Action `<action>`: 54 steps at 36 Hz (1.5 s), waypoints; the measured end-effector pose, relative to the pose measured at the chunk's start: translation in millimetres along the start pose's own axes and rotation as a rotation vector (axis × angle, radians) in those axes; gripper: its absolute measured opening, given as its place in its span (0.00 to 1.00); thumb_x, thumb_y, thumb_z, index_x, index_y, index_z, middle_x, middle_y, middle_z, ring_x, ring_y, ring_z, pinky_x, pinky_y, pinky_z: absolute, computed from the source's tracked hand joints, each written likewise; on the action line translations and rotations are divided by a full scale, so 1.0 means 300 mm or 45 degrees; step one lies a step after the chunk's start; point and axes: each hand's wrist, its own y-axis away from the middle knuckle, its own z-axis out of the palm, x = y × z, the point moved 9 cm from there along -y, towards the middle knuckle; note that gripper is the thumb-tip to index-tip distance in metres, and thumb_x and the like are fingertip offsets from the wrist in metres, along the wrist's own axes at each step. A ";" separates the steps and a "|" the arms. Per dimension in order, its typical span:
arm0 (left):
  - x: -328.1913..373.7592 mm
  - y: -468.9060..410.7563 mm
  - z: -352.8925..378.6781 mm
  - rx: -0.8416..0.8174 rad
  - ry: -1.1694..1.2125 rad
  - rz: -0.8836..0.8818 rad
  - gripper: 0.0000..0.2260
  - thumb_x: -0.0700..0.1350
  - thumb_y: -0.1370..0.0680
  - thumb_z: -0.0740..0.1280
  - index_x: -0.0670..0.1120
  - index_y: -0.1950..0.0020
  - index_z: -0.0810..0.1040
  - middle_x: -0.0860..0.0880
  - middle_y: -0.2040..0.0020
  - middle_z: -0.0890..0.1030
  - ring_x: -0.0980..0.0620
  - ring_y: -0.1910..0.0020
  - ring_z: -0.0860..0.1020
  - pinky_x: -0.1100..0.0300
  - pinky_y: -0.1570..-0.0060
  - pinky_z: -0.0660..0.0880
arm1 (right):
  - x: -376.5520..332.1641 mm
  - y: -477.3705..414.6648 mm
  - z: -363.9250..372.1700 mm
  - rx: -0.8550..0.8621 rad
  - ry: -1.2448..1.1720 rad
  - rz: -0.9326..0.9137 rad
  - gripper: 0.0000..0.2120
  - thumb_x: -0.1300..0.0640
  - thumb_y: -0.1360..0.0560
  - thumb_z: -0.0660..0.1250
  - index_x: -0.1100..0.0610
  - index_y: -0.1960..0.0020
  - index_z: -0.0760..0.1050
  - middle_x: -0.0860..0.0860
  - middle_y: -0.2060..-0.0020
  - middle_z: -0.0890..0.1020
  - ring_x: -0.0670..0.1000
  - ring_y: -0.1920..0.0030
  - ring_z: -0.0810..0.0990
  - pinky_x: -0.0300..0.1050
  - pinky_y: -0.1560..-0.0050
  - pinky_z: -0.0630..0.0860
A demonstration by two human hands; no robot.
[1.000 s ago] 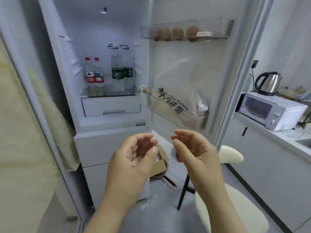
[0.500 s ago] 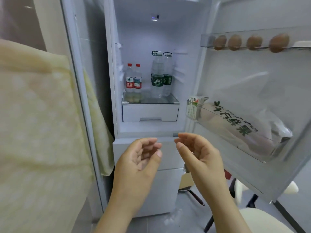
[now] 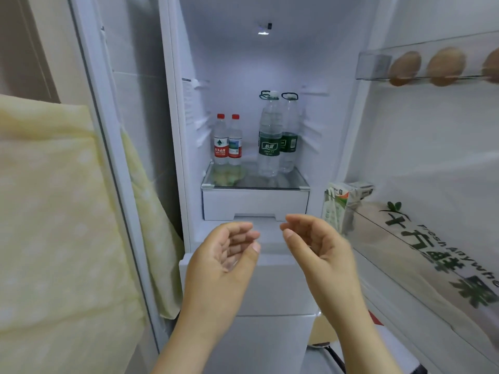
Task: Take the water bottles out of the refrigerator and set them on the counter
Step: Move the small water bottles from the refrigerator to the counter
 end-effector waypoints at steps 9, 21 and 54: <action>-0.121 -0.216 0.027 0.071 -0.059 -0.032 0.11 0.37 0.25 0.70 0.51 0.49 0.79 0.55 0.53 0.85 0.59 0.51 0.82 0.71 0.52 0.75 | 0.140 -0.233 0.021 -0.037 0.000 0.047 0.09 0.62 0.25 0.69 0.50 0.49 0.80 0.45 0.56 0.86 0.40 0.53 0.83 0.30 0.55 0.76; -0.243 -0.599 -0.028 0.038 -0.079 0.019 0.11 0.36 0.25 0.70 0.51 0.49 0.79 0.54 0.53 0.85 0.60 0.51 0.82 0.71 0.52 0.75 | 0.251 -0.555 0.179 0.004 -0.022 0.015 0.09 0.64 0.25 0.69 0.52 0.49 0.80 0.47 0.56 0.86 0.41 0.54 0.83 0.30 0.54 0.76; -0.605 -1.282 -0.010 0.242 -0.078 -0.022 0.11 0.33 0.25 0.69 0.47 0.48 0.78 0.51 0.52 0.84 0.62 0.55 0.82 0.74 0.56 0.74 | 0.620 -1.306 0.381 -0.141 -0.005 0.044 0.08 0.62 0.25 0.69 0.51 0.50 0.80 0.48 0.58 0.85 0.40 0.58 0.82 0.33 0.58 0.76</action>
